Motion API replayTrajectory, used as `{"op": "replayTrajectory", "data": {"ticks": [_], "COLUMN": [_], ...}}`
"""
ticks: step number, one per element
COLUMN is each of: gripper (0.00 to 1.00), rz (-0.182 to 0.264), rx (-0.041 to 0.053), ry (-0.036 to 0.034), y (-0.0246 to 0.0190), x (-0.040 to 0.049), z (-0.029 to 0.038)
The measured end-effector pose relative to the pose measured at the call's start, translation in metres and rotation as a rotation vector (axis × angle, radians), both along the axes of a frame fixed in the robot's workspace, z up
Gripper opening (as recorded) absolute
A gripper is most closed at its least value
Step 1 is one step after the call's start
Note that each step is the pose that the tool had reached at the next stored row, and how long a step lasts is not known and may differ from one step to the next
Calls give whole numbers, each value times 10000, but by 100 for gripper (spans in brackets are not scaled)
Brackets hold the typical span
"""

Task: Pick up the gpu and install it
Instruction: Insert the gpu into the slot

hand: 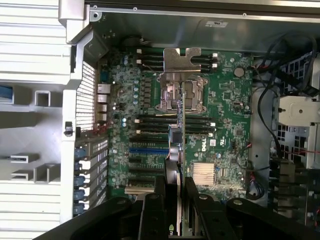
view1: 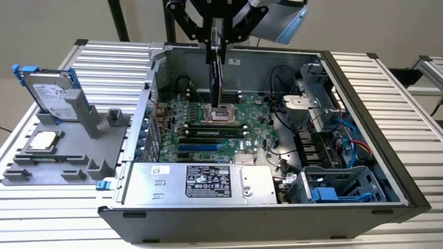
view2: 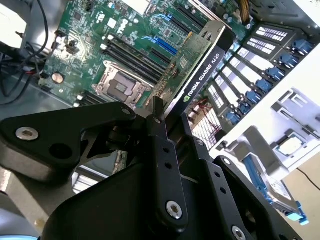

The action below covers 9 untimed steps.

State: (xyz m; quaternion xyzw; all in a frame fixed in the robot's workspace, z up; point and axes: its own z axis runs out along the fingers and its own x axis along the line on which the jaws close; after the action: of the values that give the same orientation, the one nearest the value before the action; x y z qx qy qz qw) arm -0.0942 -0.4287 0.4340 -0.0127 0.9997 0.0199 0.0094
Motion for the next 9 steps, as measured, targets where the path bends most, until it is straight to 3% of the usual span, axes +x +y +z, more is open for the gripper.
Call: {"op": "replayTrajectory", "data": {"ticks": [9], "gripper": [0], "rz": [176], "rx": [1], "ry": [-1], "y": [0], "x": [0], "z": [-1]}}
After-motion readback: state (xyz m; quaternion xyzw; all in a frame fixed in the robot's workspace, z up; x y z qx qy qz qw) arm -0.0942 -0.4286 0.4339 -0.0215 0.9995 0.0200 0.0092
